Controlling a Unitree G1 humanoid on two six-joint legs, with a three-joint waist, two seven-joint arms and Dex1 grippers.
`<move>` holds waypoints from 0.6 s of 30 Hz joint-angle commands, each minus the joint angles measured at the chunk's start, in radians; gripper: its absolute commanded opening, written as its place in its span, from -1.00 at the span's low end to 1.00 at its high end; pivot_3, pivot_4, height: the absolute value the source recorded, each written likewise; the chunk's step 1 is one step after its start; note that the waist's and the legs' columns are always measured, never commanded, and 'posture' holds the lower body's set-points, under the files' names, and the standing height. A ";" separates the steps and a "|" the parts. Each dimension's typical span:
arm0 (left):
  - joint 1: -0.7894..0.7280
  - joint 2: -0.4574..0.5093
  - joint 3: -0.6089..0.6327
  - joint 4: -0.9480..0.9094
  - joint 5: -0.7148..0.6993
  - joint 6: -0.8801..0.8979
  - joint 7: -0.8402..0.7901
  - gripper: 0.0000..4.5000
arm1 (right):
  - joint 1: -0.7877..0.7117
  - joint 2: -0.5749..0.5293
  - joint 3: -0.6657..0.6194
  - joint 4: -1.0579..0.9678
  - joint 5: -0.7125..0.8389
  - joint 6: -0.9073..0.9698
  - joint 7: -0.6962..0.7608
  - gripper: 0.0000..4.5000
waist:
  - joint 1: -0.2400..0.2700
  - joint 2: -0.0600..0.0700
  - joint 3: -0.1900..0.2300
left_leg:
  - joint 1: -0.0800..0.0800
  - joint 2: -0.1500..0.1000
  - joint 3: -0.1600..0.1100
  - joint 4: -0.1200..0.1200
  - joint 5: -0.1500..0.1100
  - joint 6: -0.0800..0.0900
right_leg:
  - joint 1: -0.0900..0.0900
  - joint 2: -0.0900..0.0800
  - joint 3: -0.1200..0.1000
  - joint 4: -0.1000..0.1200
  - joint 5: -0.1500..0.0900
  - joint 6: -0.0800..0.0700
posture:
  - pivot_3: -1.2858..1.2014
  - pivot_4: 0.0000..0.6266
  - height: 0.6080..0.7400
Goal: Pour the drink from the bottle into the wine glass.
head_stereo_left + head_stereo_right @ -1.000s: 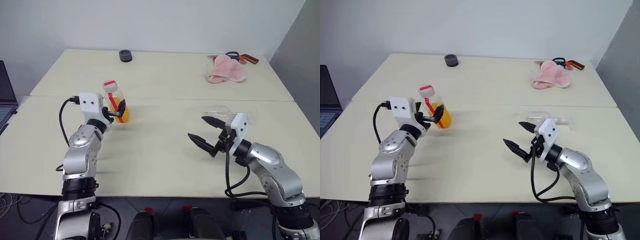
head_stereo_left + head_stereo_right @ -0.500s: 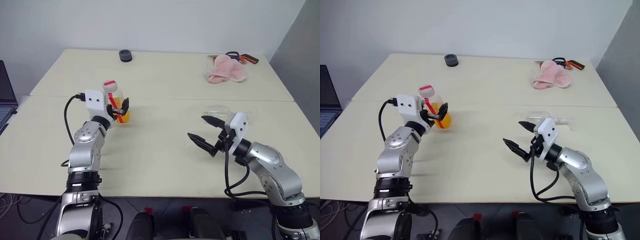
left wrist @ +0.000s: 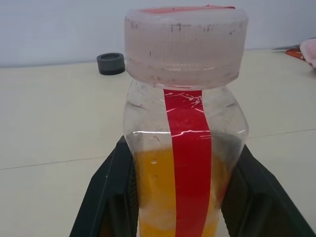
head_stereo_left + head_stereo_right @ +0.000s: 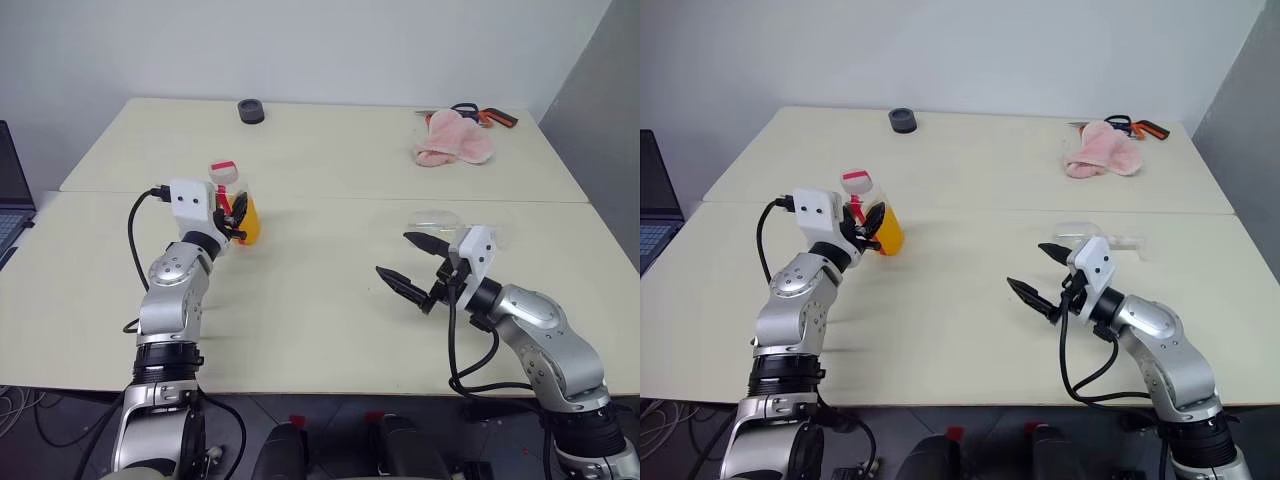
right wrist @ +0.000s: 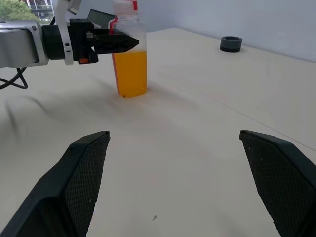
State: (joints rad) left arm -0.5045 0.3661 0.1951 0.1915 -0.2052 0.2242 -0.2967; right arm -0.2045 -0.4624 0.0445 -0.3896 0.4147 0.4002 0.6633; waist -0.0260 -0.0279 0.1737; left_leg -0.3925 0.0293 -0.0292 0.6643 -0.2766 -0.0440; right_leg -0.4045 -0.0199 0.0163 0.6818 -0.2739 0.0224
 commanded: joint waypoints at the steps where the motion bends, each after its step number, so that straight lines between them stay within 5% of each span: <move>1: 0.000 0.007 -0.012 -0.044 0.015 -0.055 -0.014 -0.24 | 0.001 -0.008 -0.007 -0.033 -0.006 -0.032 0.012 1.00 | 0.000 0.000 0.000 | 0.000 0.000 0.000 0.000 0.000 0.000 | 0.000 0.000 0.000 0.000 0.000 0.000 | 0.03 -0.52 1.00; 18: -0.035 -0.011 -0.090 -0.106 -0.064 0.010 -0.206 -0.24 | 0.013 -0.027 -0.025 -0.120 0.001 -0.006 0.005 1.00 | 0.000 0.000 0.000 | -0.001 0.000 0.000 0.000 0.000 0.000 | 0.000 0.000 0.000 0.000 0.000 0.000 | 0.03 -0.52 1.00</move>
State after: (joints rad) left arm -0.5022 0.3516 0.1115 0.1477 -0.2446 0.2411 -0.4734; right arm -0.1949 -0.4753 0.0521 -0.4527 0.3876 0.3831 0.6714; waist -0.0260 -0.0279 0.1737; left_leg -0.3933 0.0291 -0.0294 0.6647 -0.2766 -0.0440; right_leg -0.4046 -0.0200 0.0161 0.6816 -0.2739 0.0224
